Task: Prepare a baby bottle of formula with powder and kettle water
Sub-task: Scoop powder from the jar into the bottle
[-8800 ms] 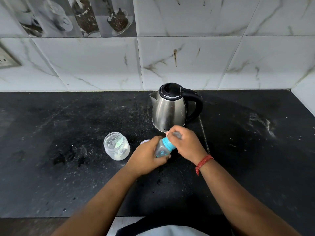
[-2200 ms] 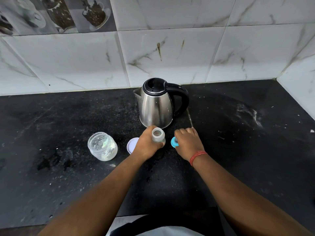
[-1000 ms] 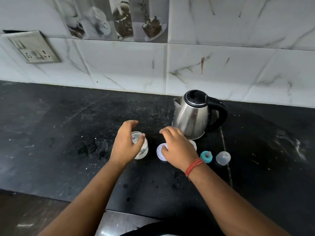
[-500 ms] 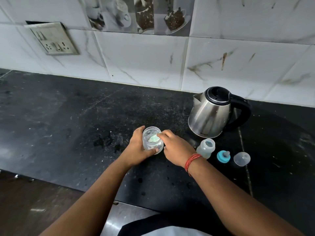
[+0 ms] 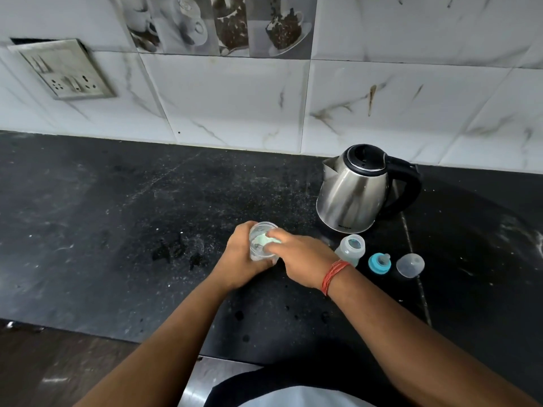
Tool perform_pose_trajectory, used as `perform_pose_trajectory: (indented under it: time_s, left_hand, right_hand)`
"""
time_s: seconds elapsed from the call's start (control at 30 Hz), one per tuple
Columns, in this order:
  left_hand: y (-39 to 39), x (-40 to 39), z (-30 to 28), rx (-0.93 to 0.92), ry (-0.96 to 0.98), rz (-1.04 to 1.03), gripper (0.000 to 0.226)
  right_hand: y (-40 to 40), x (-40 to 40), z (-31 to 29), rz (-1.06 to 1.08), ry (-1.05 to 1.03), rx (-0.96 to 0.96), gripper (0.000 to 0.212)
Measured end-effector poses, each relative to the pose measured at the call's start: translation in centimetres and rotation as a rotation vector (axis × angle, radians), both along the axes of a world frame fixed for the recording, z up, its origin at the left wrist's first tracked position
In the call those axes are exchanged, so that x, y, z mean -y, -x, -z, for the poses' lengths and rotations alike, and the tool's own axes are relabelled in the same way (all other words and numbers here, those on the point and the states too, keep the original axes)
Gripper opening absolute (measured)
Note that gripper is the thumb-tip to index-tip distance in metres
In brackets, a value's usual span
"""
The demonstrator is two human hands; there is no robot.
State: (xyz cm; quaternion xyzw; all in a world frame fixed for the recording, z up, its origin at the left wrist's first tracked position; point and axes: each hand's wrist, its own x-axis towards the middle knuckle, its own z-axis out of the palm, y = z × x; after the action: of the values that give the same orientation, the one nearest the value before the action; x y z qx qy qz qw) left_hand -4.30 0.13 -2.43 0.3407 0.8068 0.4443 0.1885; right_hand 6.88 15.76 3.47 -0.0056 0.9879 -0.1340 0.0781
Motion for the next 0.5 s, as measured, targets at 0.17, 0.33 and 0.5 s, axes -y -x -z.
perform_pose_trajectory:
  time_s: [0.17, 0.33, 0.5]
  left_hand:
    - [-0.7, -0.7, 0.2, -0.300, -0.064, 0.033, 0.083]
    - [-1.1, -1.7, -0.5, -0.349, -0.036, 0.105, 0.088]
    - [-1.6, -2.8, -1.2, -0.408, -0.062, 0.099, 0.082]
  right_hand:
    - [0.3, -0.1, 0.7, 0.035, -0.183, 0.164, 0.054]
    - [0.0, -0.1, 0.0, 0.036, -0.239, 0.165, 0.041]
    - [-0.2, -0.6, -1.2, 0.084, -0.208, 0.165, 0.037]
